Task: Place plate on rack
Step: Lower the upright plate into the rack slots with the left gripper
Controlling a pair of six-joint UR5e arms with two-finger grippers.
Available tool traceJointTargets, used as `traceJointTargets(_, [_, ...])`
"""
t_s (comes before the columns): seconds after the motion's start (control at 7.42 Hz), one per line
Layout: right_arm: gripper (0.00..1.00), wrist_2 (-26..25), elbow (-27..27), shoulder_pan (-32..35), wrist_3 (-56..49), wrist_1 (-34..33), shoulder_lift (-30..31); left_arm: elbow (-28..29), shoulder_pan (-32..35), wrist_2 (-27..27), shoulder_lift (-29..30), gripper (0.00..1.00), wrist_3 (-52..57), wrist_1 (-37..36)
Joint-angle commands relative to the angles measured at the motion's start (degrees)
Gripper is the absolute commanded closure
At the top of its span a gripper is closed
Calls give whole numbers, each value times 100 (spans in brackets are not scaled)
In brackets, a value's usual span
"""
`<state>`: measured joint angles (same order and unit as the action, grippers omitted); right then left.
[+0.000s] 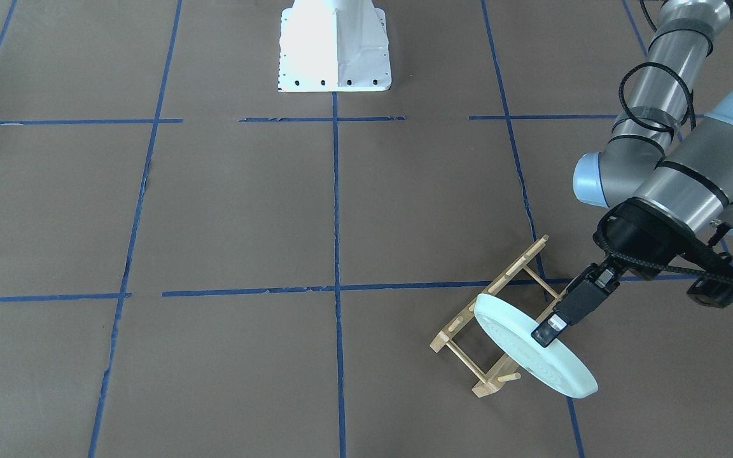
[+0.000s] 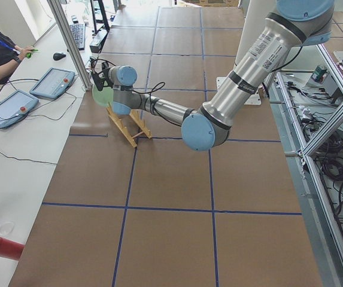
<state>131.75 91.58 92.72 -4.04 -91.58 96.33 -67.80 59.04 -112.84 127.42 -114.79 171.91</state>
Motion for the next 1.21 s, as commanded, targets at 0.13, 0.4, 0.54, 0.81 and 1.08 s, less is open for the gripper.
traceJointTargets(0.13, [0, 0, 0, 0, 0, 0, 0, -14, -199, 17, -50, 100, 18, 80])
traceJointTargets(0.4, [0, 0, 0, 0, 0, 0, 0, -23, -226, 17, -164, 79, 36, 71])
traceJointTargets(0.54, [0, 0, 9, 1, 0, 0, 0, -23, -226, 17, -173, 14, 27, 53])
traceJointTargets(0.81, [0, 0, 9, 0, 0, 0, 0, -67, -200, -27, -173, 0, 114, 9])
traceJointTargets(1.08, [0, 0, 9, -8, 0, 0, 0, -617, -139, -813, -609, 0, 848, -784])
